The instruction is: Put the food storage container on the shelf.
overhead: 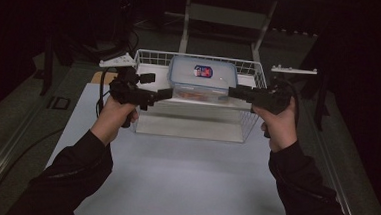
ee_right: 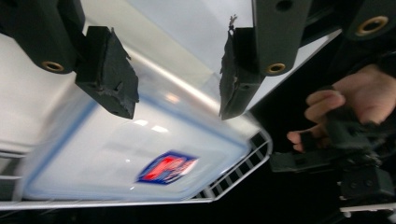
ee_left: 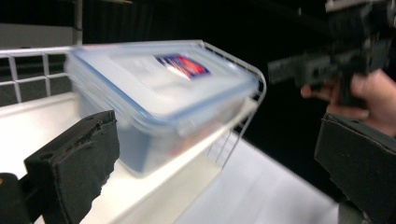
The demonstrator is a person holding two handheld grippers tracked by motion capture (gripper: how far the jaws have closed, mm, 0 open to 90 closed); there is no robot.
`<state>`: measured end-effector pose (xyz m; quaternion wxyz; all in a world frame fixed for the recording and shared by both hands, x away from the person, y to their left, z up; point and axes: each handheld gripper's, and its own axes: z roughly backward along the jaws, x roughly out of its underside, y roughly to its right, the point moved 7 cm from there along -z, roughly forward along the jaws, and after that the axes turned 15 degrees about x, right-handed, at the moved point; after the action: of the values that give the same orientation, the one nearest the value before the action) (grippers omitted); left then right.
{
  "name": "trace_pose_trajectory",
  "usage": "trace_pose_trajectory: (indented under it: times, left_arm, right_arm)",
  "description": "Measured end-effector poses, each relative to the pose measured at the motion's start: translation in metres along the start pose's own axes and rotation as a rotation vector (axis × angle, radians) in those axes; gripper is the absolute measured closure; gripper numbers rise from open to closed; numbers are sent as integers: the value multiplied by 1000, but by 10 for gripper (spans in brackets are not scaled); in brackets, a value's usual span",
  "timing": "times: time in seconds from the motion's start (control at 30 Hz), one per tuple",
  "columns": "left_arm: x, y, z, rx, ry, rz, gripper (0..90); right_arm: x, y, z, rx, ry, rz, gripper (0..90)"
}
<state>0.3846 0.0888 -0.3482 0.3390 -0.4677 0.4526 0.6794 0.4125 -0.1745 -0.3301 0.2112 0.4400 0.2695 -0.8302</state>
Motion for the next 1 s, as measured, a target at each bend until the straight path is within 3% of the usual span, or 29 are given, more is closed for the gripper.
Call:
trace_pose_trajectory:
  times: [0.1,0.2,0.3,0.4,0.6,0.7,0.73,1.0]
  left_arm:
    - [12,12,-2,13,-2,-18,1]
    - [30,21,-2,-2,2,-40,1]
    - [53,26,-1,-34,-20,-58,1]
    - [74,29,3,-74,-29,-68,1]
    - [108,38,3,-57,-8,-23,1]
    - [121,42,1,-47,-19,-14,1]
    - [132,44,-2,-50,-36,-16,1]
    - [151,44,-11,-46,-79,-25,1]
  right_arm:
    - [10,-8,-6,-7,-17,30,543]
    - [22,-13,-17,-30,-50,70,752]
    - [33,-15,-30,-1,-70,107,889]
    - [38,-12,-41,34,-69,112,896]
    - [35,-3,-56,64,-70,89,896]
    - [32,-1,-61,61,-70,71,896]
    - [32,-1,-62,60,-71,71,896]
    - [28,-2,-70,67,-74,62,896]
